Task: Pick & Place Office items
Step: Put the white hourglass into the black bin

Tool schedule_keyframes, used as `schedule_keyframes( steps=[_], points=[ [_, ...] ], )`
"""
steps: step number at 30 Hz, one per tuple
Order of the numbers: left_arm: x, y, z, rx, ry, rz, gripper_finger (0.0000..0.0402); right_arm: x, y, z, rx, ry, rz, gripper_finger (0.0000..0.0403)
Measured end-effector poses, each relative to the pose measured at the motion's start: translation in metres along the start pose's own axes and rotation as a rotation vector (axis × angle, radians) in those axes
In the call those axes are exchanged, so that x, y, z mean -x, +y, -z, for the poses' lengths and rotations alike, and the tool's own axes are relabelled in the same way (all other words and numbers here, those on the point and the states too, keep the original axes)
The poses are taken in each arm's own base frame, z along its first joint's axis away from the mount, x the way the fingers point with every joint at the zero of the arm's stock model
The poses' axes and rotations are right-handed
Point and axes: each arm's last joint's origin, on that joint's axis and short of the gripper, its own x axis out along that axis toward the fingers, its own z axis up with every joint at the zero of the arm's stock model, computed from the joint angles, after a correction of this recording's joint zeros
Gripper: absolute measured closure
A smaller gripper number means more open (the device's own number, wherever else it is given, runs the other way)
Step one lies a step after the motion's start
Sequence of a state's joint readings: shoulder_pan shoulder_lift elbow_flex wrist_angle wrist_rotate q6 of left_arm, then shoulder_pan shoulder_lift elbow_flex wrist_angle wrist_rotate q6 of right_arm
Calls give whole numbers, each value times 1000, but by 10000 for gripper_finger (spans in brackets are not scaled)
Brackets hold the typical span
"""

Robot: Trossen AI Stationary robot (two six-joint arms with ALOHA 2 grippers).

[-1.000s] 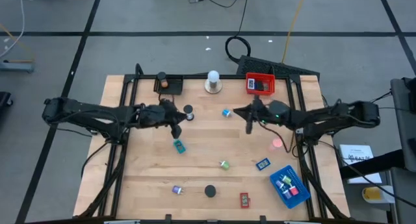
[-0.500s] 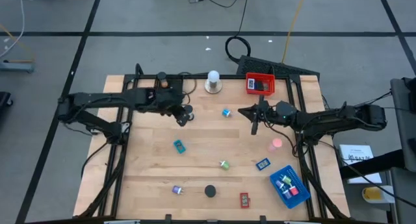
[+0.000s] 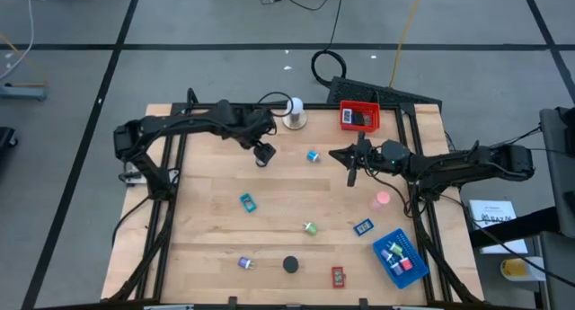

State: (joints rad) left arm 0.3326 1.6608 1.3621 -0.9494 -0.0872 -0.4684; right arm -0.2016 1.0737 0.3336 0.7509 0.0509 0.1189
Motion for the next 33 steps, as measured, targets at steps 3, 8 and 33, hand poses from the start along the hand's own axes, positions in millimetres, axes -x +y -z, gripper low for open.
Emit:
schedule_keyframes(
  steps=[3,8,33],
  points=[
    [-11,5,-5,3,26,-1,19,0,0,0,0,0,0,402],
    [-25,4,-8,-30,62,33,25,0,0,0,0,0,0,402],
    [-62,-5,-3,-48,176,-21,196,0,0,0,9,-1,0,403]
  ],
)
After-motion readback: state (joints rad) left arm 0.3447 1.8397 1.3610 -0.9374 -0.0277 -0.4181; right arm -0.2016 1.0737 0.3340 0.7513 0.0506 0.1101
